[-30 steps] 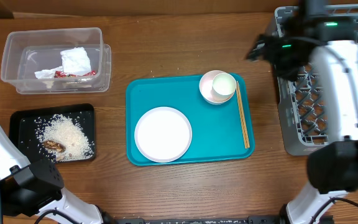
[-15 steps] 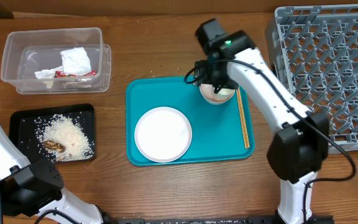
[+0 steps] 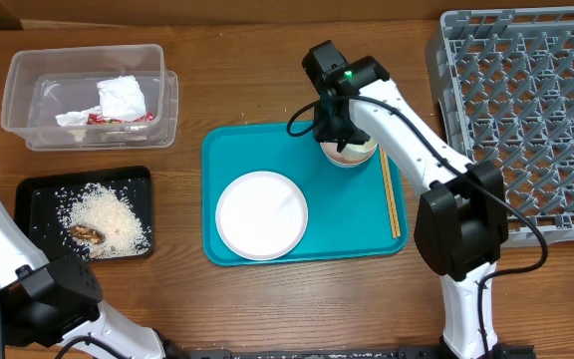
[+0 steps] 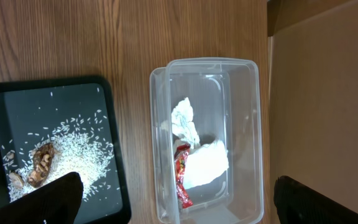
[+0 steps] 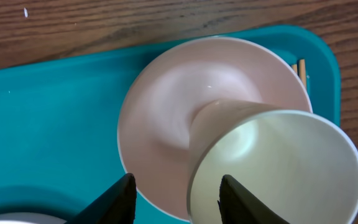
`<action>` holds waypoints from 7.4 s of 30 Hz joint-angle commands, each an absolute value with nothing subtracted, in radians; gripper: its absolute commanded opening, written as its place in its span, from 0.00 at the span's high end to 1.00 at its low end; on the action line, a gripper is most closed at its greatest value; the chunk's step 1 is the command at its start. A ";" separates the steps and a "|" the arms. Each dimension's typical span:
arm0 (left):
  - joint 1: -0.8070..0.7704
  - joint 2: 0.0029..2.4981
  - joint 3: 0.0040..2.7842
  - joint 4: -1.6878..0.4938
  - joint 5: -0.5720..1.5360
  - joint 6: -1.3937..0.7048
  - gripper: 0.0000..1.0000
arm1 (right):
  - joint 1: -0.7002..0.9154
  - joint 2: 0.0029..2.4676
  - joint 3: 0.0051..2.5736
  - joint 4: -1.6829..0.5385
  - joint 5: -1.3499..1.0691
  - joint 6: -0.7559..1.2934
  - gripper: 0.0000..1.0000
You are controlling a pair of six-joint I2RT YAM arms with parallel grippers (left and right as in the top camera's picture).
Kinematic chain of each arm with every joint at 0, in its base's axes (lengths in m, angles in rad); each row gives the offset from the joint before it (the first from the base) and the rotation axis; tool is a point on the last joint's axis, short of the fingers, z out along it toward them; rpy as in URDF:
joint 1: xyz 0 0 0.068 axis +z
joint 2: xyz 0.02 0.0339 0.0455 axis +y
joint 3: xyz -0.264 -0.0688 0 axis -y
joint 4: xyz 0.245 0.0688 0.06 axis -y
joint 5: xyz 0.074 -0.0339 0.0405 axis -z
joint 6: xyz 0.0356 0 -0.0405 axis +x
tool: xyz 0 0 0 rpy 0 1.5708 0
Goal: Sort waste into correct bins and load items into the dishwasher
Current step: 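Grasp the white cup inside the pink bowl with the right gripper, then carry the white cup with the right gripper over the dish rack, then set the white cup into the rack beside the bowl and release, then return the right gripper to the pink bowl on the teal tray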
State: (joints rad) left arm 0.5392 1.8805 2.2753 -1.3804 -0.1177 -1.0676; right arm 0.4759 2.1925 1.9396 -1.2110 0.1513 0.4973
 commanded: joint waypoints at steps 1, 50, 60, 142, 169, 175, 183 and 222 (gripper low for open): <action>0.543 1.885 2.274 -1.380 -0.138 -1.078 0.00 | 0.477 2.198 1.944 -1.199 0.190 0.503 0.55; 0.542 1.885 2.274 -1.380 -0.138 -1.078 0.00 | -0.481 2.259 2.792 -1.250 -0.567 0.175 0.96; 0.544 1.885 2.274 -1.380 -0.138 -1.078 0.00 | -0.649 2.431 2.682 -0.870 -0.635 0.186 0.96; 0.536 1.885 2.274 -1.380 -0.138 -1.078 0.00 | -0.933 2.666 2.607 -0.866 -0.780 0.388 0.90; 0.537 1.885 2.274 -1.380 -0.138 -1.078 0.00 | -0.727 2.471 2.602 -0.928 -0.386 0.327 0.96; 0.536 1.885 2.274 -1.380 -0.138 -1.078 0.00 | -0.607 2.513 2.596 -0.921 -0.090 0.341 0.96; 0.536 1.885 2.274 -1.380 -0.138 -1.078 0.00 | -0.587 2.561 2.580 -0.941 0.096 0.340 0.96; 0.536 1.885 2.274 -1.380 -0.138 -1.078 0.00 | -0.609 2.325 2.567 -1.077 0.119 0.487 0.96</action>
State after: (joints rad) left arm 0.5385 1.8805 2.2753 -1.3804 -0.1177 -1.0679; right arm -0.6079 2.4851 2.5587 -1.0863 0.3321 0.4713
